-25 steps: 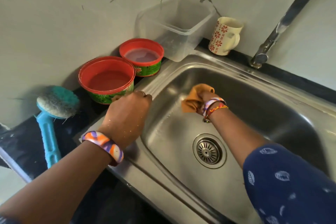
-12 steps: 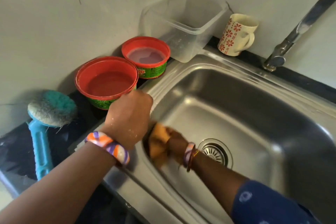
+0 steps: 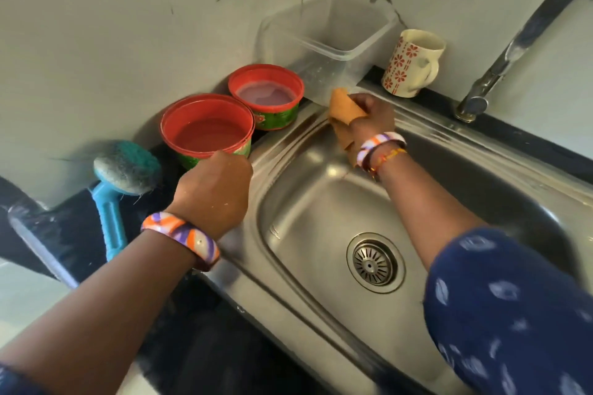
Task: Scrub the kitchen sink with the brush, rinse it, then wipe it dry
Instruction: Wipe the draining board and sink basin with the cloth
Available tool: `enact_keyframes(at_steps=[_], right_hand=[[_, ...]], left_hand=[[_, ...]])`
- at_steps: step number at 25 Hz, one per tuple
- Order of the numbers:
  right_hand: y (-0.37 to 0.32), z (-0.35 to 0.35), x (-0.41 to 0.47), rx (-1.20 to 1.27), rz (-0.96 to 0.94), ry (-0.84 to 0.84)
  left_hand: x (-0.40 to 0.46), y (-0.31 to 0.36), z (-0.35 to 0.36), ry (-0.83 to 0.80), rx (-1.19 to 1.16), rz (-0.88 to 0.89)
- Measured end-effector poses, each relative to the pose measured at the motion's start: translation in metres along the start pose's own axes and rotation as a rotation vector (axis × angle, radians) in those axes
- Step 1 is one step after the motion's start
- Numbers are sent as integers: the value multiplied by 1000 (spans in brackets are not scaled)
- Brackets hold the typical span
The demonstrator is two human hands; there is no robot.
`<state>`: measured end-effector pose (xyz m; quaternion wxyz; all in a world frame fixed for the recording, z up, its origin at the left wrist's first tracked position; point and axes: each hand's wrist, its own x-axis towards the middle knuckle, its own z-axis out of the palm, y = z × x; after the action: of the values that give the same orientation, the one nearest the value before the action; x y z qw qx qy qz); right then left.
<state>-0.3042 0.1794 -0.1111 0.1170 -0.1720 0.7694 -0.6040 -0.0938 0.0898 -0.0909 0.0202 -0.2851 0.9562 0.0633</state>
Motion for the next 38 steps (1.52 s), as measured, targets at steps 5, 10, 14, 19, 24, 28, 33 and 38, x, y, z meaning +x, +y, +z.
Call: enact_keyframes(at_steps=[5,10,14,19,24,28,33,38], right_hand=[[9,35,-27,-467,-118,-171],[-12,29,-120,-536,-211,-817],[-25,-12,-151,-659,-289,-1096],[-10,-116,-193,-778,-145,-1175],[-7,-205,-240,-937,-40,-1144],[-5,-249,-275,-1086,62,-1016],[-7,-307,-302,-1262,299,-910],[-40,-319,-281,-1107,206,-603]], left_hand=[[-21,-13,-8,-15,-77,-95],[-44,-8,-19,-3,-33,-173],[-66,16,-21,-10,59,-211],[-96,58,-5,-138,100,32],[-122,114,0,-310,50,345],[-142,162,-2,-375,84,527],[-159,199,-7,-469,116,675],[-152,185,-45,-416,40,697]])
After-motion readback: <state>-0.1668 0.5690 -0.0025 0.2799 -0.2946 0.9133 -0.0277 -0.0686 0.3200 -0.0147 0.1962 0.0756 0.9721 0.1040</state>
